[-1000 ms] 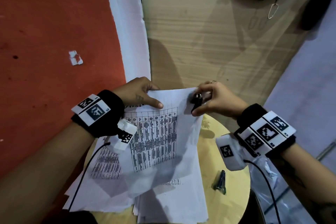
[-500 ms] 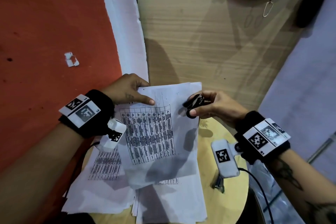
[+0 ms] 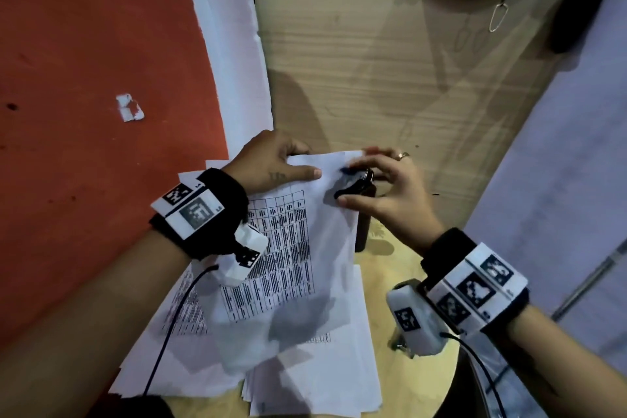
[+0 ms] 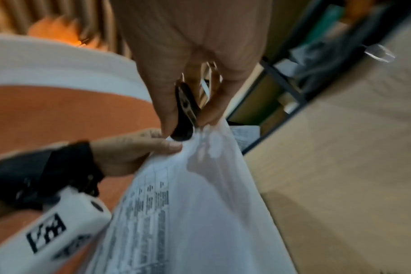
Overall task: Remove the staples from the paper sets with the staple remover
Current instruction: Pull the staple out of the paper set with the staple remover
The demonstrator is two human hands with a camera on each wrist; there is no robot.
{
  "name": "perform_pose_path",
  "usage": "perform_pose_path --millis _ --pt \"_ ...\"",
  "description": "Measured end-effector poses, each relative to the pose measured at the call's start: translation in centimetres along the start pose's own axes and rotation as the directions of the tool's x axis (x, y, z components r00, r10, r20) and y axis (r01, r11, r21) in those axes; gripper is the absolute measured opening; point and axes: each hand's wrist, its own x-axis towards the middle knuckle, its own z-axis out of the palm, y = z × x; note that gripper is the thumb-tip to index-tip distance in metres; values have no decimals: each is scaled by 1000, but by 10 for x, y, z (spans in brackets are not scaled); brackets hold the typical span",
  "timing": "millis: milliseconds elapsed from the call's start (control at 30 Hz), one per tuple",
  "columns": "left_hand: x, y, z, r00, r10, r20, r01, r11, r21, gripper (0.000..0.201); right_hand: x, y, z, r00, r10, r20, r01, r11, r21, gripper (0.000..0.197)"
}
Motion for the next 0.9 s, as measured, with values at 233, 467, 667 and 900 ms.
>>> perform_pose_path --millis 233,467,667,900 --pt "-1 2 -4 995 14 100 -10 999 -45 48 5 -2 13 918 -392 65 397 903 -162 38" --pt "-1 5 -3 994 33 102 -24 996 -88 58 10 1 8 843 -524 125 528 757 -386 34" --pt "-2 10 1 998 13 63 -4 989 -145 62 10 0 7 840 -528 124 527 740 -418 33" --pt "-5 14 2 999 -22 29 26 984 -178 39 11 -1 8 848 -511 142 519 746 -417 34"
